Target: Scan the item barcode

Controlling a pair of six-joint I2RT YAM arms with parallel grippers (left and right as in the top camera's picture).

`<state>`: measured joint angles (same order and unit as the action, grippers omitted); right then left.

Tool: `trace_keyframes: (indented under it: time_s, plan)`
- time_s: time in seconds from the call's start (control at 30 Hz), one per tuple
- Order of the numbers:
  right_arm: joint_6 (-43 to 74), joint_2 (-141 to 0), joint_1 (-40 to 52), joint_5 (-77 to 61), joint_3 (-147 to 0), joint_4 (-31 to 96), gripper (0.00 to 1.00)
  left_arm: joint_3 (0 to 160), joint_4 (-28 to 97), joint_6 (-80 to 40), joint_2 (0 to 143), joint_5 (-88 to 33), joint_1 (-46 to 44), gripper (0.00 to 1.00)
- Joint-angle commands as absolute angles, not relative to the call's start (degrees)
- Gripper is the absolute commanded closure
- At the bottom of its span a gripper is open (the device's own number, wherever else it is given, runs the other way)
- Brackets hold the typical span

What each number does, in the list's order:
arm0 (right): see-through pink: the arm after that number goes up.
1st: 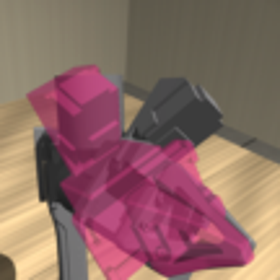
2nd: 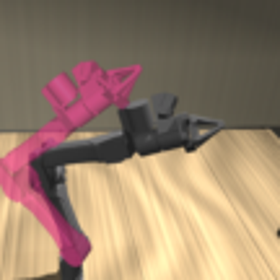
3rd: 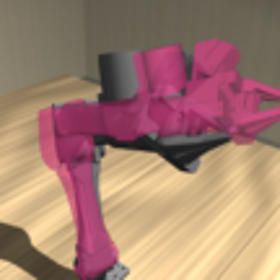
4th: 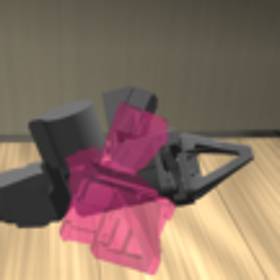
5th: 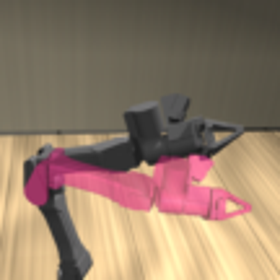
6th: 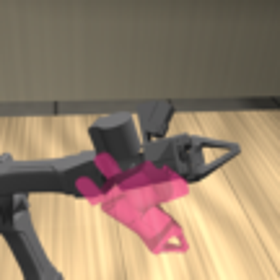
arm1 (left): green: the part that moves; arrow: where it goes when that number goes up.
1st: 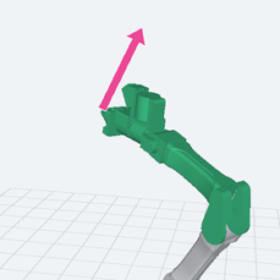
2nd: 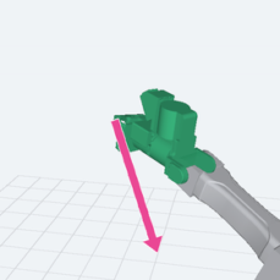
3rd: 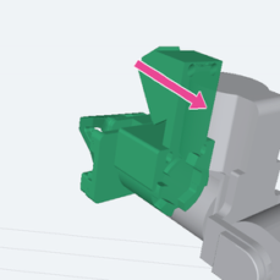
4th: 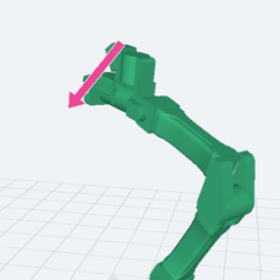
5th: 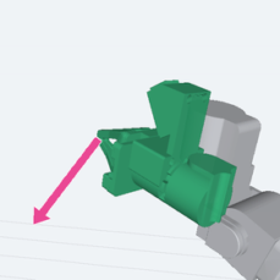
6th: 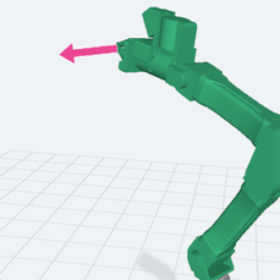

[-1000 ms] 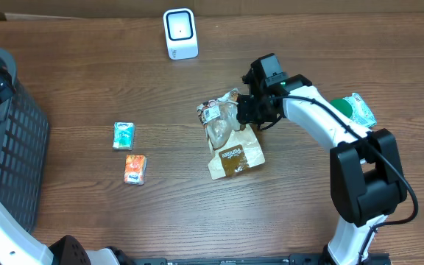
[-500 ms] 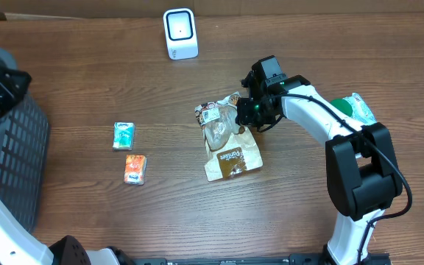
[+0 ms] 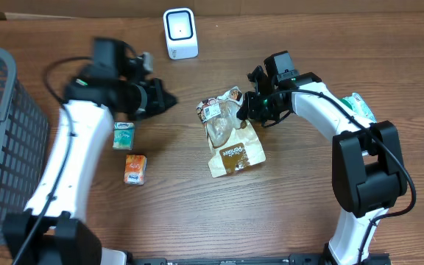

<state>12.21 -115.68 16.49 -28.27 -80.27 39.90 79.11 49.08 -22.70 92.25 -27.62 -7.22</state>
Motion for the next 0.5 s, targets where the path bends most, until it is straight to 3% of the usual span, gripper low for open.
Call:
trace_keyframes:
  time_s: [0.0,0.47]
  plan:
    - [11.9,-115.92,16.38,-29.71,-80.95,39.92,0.96,69.25,38.41,-34.04,91.96,-27.22,-12.84,0.96]
    - [11.9,-115.92,16.38,-29.67,-80.95,41.32,0.96,64.23,30.92,-44.1,104.51,-21.89,-22.22,0.96]
